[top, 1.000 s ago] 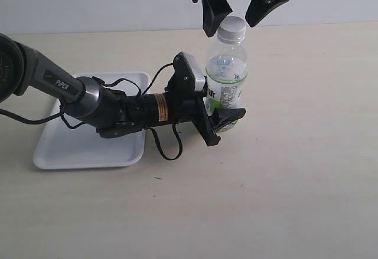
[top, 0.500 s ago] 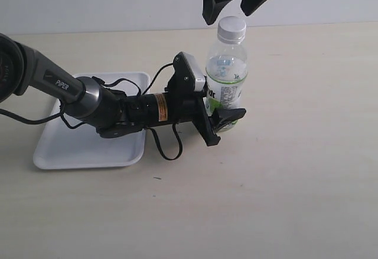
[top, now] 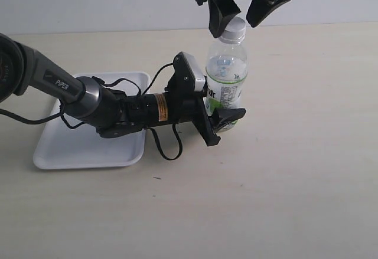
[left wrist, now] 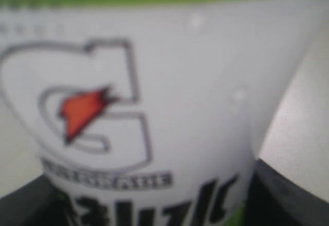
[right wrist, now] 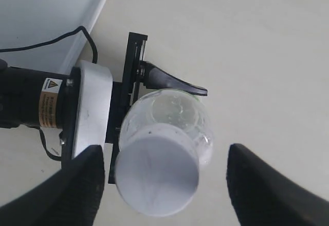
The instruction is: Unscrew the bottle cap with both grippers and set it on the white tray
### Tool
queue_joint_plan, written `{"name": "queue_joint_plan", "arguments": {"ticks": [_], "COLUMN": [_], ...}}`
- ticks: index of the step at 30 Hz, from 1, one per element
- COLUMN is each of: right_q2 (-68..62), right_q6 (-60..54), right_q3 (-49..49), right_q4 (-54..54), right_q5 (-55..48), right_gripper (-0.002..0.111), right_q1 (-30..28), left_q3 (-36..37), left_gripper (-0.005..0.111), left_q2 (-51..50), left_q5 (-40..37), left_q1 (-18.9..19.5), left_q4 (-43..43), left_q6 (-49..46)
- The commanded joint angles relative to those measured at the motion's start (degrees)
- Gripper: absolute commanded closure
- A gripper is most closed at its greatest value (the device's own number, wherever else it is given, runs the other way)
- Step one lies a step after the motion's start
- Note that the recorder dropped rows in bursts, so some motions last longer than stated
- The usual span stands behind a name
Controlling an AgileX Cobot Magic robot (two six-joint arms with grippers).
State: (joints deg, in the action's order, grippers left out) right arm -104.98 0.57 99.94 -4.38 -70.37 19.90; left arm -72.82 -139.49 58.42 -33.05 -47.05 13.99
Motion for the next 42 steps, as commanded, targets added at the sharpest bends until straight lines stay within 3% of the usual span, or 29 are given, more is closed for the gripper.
{"name": "queue_joint_plan", "arguments": {"ticks": [1, 19, 25, 33, 42], "right_q2": [1.69, -0.35, -0.35, -0.35, -0.35], "right_q6": [-0.57, -0.57, -0.57, -2.35, -16.25], "right_q3": [-0.17, -0.17, -0.17, -0.17, -0.17], "right_q4": [0.45, -0.05, -0.05, 0.07, -0.04], "right_q5": [0.40, 0.40, 0.40, 0.40, 0.40], "right_gripper": [0.044, 0.047, 0.068, 0.108, 0.108], "right_q1": [0.15, 0.15, 0.15, 0.15, 0.15], "left_q3": [-0.05, -0.05, -0.05, -0.05, -0.05], "left_gripper": [0.107, 0.107, 0.107, 0.107, 0.107], "left_q2": [0.51, 0.51, 0.51, 0.51, 0.51], "left_q5": [-0.11, -0.11, -0.11, -0.11, -0.11], "left_q1": [-0.07, -0.07, -0.07, -0.07, -0.07], "left_q4": [-0.36, -0.36, -0.36, -0.36, -0.36], "left_q6": [-0.36, -0.36, -0.36, -0.36, -0.36]}}
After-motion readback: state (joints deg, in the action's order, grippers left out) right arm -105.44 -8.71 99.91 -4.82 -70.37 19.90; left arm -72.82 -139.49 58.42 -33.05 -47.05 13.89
